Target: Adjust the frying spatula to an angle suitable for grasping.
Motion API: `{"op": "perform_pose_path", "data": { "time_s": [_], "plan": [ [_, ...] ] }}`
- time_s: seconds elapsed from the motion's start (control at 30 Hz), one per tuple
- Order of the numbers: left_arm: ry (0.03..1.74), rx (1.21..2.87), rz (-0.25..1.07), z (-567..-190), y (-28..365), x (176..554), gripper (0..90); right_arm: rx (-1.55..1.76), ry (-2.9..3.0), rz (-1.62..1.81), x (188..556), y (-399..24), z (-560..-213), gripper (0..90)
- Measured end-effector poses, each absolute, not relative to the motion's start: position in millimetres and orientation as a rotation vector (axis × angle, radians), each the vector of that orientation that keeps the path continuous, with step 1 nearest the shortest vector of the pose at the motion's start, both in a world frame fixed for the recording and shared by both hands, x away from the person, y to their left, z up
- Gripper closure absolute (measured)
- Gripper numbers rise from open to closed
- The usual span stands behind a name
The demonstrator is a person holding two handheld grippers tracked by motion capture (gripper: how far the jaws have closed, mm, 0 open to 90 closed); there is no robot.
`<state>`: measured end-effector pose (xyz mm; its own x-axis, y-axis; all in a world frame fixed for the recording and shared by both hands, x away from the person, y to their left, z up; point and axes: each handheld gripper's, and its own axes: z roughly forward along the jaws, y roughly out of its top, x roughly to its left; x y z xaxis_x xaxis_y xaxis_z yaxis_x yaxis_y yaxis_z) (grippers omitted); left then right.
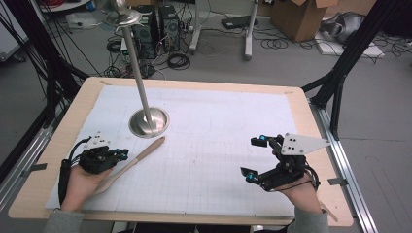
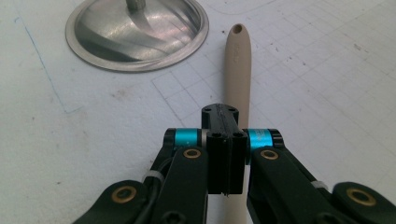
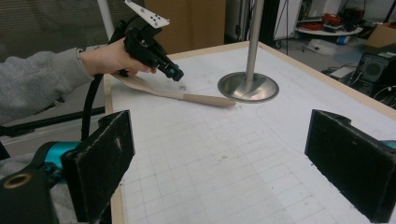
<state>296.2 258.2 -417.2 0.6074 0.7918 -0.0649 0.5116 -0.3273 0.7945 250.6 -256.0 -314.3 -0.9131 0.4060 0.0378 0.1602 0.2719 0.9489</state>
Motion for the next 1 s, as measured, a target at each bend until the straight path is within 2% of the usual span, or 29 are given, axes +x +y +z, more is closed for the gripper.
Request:
{"op": "perform_pose_path", "data": {
  "time_s": [1.0],
  "plan": [
    [0.986,2.011,0.365,-431,265,294,89.5,0.527,2.338,1.692,251,-255,-315,7.2]
  ]
}}
